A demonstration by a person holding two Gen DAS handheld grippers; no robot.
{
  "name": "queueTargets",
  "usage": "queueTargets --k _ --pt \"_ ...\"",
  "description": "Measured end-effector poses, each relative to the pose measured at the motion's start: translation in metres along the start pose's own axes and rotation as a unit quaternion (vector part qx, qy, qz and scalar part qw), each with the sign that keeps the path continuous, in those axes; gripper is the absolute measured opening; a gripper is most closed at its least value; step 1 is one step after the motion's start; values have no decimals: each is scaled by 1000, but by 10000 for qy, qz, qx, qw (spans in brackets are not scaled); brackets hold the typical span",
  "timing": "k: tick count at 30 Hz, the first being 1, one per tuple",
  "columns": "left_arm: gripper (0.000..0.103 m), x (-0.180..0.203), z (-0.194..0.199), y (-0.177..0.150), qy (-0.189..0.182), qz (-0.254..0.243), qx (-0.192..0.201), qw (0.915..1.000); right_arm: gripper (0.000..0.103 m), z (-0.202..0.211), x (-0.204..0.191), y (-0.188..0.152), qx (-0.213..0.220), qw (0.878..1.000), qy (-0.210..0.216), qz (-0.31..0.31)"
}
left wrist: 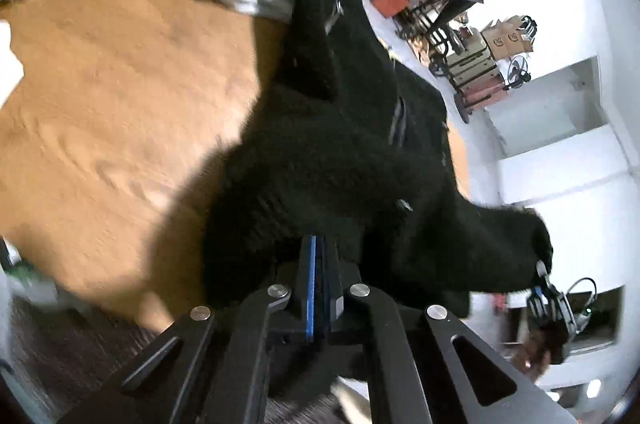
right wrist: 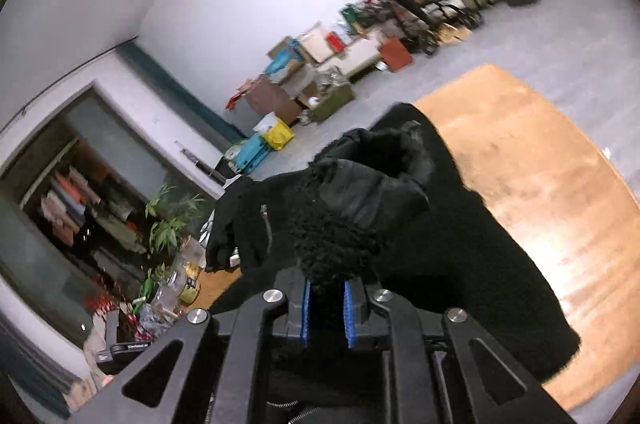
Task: Fold clothes
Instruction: 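Grasp the sleeve cuff with the right gripper while the left gripper holds the fleece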
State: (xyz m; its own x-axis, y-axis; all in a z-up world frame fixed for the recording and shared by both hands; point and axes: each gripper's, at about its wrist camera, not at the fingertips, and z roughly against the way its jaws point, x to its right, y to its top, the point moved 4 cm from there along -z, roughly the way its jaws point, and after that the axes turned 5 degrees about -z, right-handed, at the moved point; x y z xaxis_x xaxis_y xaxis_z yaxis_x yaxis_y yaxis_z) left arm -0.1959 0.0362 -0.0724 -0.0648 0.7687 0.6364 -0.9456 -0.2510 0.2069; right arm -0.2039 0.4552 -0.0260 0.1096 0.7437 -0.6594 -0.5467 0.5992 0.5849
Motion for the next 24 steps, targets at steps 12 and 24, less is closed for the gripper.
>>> queueTargets --k 12,24 --pt "59 -8 -44 21 912 1096 -368 9891 14 -8 -29 -13 -202 9905 -853 1056" --pt "10 14 -7 47 379 208 158 9989 14 -21 -34 -17 -642 9661 -1581 1937"
